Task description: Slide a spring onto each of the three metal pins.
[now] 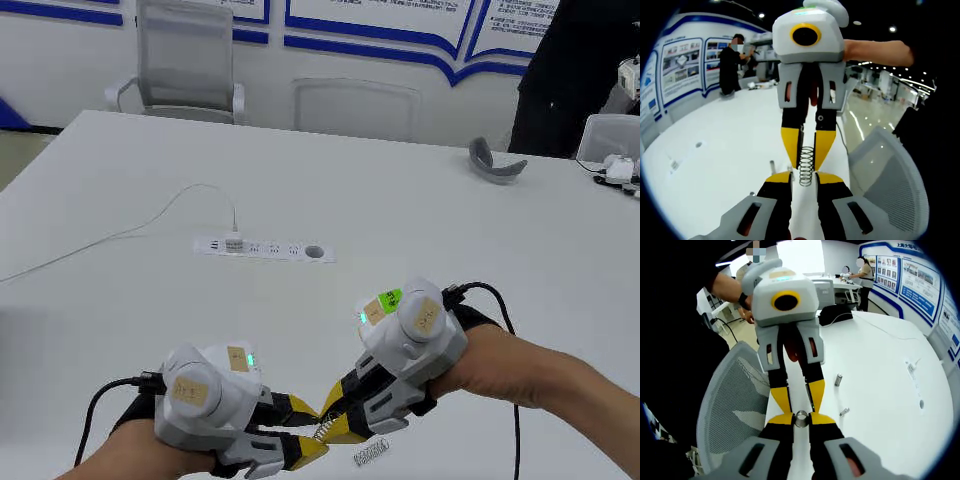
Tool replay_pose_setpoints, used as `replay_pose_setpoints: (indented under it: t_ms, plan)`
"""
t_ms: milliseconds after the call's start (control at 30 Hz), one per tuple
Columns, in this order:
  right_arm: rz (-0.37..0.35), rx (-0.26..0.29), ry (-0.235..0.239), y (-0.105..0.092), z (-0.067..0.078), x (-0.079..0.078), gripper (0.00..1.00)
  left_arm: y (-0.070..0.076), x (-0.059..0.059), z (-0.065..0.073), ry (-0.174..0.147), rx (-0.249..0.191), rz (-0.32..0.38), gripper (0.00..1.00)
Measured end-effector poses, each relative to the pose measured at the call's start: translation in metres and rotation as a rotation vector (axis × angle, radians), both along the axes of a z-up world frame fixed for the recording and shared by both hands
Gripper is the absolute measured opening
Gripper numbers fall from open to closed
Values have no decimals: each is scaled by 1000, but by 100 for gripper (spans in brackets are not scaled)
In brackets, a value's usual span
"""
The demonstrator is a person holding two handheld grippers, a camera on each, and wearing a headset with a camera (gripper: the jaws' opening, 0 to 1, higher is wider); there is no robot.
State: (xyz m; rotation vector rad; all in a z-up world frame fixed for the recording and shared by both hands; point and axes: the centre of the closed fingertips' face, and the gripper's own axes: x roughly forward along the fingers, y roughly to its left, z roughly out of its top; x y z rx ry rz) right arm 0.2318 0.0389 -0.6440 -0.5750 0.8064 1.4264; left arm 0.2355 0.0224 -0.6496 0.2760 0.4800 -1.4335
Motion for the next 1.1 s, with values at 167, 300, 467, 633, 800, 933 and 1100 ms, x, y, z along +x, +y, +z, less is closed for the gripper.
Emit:
replay_pose_setpoints:
  t_ms: [167,300,467,633,800,933,1100]
  plan:
    - [-26,-7,-2,-4,-5,3,12,12,4,-8,16,5,52,24]
    - [-38,-12,-1,-7,-9,5,12,23,6,-14,28,16,92,27]
    - [-46,-23,-5,-10,-16,7,12,36,10,-20,39,25,139,29]
    - [-59,-34,-9,-12,-24,13,12,48,14,-26,47,32,190,32]
    - [-93,-66,-21,-15,-34,23,12,61,18,-34,57,48,243,38]
    - [-93,-81,-32,-16,-41,29,12,74,20,-38,70,52,286,42]
    - [-96,-95,-43,-15,-48,39,12,89,24,-44,84,60,336,46]
